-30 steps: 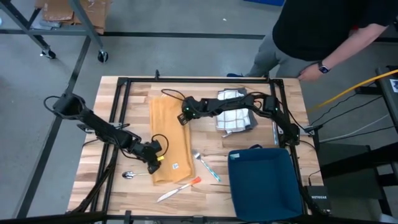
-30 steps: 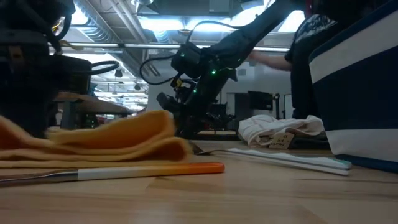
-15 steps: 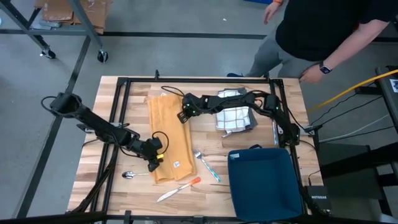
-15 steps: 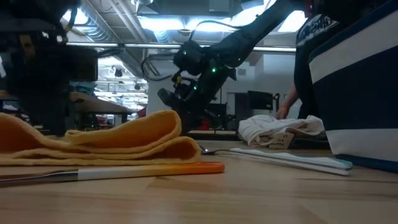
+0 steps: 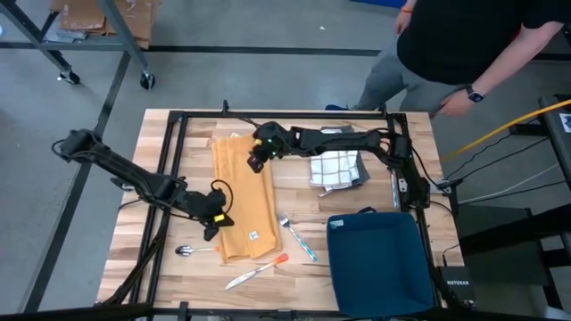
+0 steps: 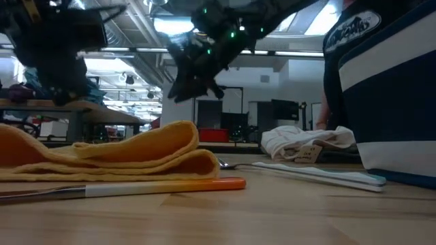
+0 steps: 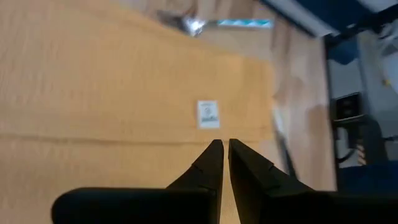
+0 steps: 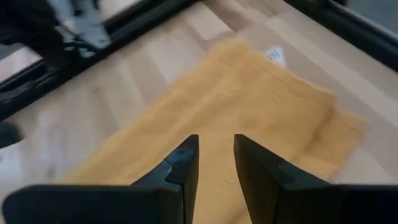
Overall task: Fold towel
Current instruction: Fold the orange towel
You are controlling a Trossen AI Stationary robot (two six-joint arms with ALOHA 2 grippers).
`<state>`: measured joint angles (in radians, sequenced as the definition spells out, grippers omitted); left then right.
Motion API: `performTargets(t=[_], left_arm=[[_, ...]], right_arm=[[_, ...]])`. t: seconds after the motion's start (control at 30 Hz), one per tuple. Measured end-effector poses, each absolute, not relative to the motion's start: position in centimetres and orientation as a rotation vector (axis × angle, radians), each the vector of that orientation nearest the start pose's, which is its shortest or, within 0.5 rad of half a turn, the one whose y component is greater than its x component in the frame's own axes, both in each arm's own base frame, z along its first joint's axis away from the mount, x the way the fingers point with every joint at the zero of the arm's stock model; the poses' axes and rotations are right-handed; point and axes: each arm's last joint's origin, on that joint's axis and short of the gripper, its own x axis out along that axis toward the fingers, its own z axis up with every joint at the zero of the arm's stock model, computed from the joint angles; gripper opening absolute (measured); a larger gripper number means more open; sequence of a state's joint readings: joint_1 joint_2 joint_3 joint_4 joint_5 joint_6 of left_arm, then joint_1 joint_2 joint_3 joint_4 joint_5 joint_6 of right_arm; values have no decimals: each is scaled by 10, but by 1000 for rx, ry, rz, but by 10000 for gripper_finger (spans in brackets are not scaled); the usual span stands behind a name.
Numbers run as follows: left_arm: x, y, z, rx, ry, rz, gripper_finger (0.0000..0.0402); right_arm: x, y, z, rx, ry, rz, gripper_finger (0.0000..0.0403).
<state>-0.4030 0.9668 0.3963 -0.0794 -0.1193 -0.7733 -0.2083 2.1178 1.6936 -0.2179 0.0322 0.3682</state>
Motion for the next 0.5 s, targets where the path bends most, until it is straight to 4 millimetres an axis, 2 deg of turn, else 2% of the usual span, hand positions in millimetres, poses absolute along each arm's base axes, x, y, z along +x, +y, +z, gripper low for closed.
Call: performTargets(t=[0.23,0.5], left_arm=[[164,-66,198,-479,592,-98,19],[161,-65,205,-467,545,-126,19]], right_arm=[[467,-62,257,232,654,-225,106],[462,-10,275,136,775,-108,106]])
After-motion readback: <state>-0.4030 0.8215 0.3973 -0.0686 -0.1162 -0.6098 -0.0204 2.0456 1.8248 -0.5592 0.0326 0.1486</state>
